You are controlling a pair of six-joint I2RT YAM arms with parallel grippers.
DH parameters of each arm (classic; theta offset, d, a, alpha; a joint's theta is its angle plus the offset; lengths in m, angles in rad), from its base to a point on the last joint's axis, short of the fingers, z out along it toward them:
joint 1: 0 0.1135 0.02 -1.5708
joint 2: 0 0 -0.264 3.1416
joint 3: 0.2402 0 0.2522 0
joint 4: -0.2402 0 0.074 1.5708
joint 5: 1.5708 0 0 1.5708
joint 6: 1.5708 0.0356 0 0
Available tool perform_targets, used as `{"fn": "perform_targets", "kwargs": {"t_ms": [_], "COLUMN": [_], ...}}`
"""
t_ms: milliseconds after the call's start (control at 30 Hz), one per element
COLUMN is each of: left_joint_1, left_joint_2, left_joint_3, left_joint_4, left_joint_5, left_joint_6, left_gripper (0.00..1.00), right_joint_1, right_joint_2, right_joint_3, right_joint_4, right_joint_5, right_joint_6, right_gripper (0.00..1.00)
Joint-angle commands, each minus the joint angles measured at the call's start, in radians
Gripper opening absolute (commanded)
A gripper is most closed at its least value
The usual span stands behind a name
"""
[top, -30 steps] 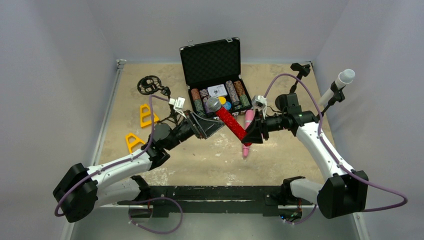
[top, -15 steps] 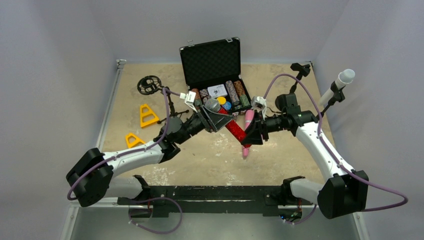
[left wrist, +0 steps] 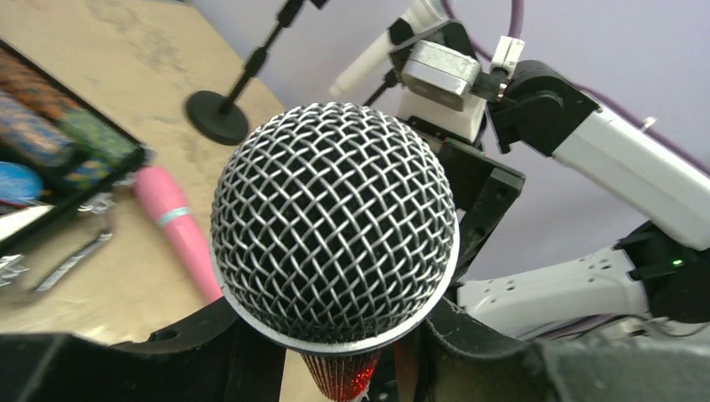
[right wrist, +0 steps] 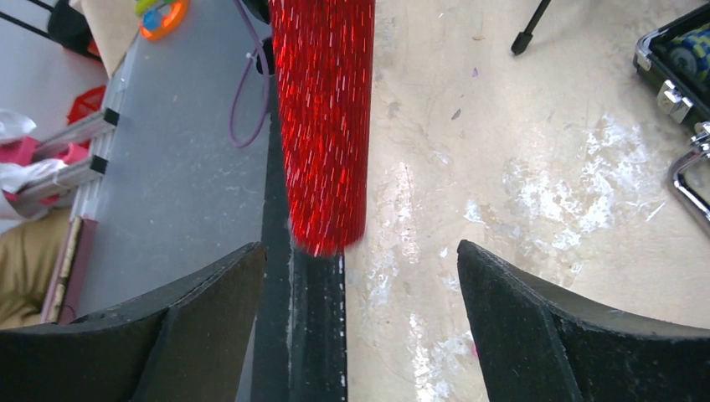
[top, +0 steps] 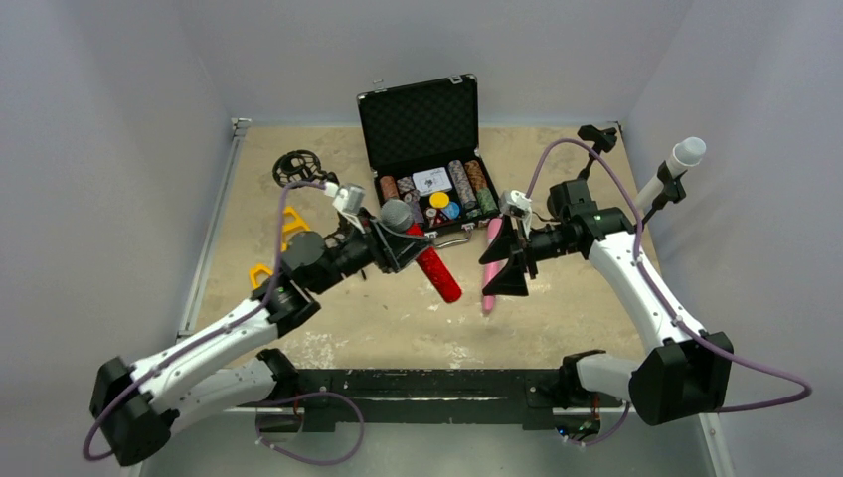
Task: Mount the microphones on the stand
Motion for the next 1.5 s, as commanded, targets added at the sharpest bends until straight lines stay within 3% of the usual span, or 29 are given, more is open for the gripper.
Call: {"fn": "perform_targets", "kwargs": {"t_ms": [0,100,233,400,533,667,1200,1467], "left_joint_1": [0.083,0.156,0.21,0.334,0.513,0.606,0.729,0.761], "left_joint_2": [-0.25,-0.331,-0.277,-0.131,0.005,0.108,0.251,0.253], "left_joint_3": [0.165,0.356,0.612,0.826,0.956,1.055,1.114,1.036], "left_joint_4": [-0.567,-0.907,-1.098,-1.098,-1.071,-1.045,-0.966,-0.926], "left_joint_5": [-0.067,-0.166,-0.345,-0.408,-0.299,-0.257,-0.16,-0.104], "left_joint_6": [0.308,0.475,0.663,0.762,0.761,0.765,0.741,0.703], "left_gripper": [0.0,0.0,0.0,0.0,0.0,0.0,0.0,0.0], "right_joint_1": [-0.016,-0.021,-0.022,-0.022,-0.022,-0.022,-0.022,-0.022], "right_joint_2": [-0.062,-0.131,-0.156,-0.155,-0.159,-0.165,-0.146,-0.145], "right_joint_3": [0.035,0.0,-0.016,-0.018,-0.024,-0.029,-0.033,-0.033], "right_joint_4": [-0.06,0.025,0.068,0.069,0.073,0.077,0.077,0.074], "right_joint_5": [0.027,0.09,0.126,0.124,0.119,0.119,0.117,0.117], "right_joint_6": [-0.103,-0.035,0.007,0.014,0.019,0.021,0.018,0.015], "right_gripper": [0.91,0.93,0.95,0.97,0.98,0.98,0.98,0.98]}}
